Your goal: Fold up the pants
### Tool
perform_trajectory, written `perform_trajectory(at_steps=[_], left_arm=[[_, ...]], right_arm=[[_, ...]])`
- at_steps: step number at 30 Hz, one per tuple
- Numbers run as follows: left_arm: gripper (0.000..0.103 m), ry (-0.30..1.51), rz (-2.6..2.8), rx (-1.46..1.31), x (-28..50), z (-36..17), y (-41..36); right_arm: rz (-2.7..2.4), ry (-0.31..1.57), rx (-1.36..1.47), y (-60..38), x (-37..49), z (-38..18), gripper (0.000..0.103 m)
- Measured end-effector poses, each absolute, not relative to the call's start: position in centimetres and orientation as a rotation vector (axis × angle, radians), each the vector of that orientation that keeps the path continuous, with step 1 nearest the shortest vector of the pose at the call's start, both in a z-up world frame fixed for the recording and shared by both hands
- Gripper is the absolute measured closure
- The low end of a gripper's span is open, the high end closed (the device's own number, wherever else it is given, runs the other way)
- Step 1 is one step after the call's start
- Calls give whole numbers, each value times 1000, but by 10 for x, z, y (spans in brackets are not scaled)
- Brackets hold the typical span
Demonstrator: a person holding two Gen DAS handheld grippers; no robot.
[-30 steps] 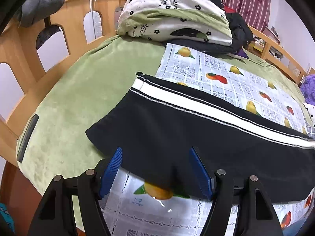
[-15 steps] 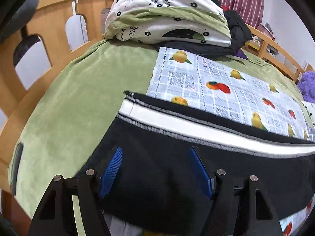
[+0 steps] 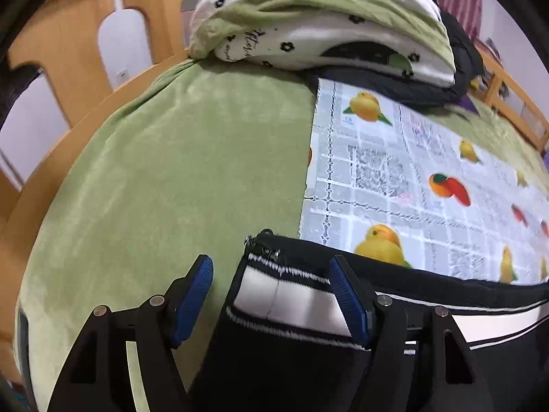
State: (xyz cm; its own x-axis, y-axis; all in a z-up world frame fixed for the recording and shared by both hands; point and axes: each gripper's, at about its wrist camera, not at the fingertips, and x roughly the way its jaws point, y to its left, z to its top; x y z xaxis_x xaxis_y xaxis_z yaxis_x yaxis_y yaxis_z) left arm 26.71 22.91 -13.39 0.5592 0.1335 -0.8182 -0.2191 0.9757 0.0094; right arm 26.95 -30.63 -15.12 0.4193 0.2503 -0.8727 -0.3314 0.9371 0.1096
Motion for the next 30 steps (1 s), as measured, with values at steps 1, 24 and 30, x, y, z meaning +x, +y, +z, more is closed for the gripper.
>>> perform_trajectory(at_steps=[1, 24, 30], left_arm=[[41, 964, 210, -81, 269, -138, 228], [69, 954, 197, -175, 264, -148, 241], [69, 932, 174, -114, 239, -128, 224]], right_arm=[[365, 1101, -103, -303, 270, -158, 44], [285, 1021, -150, -304, 261, -153, 88], [134, 857, -41, -372, 228, -110, 66]])
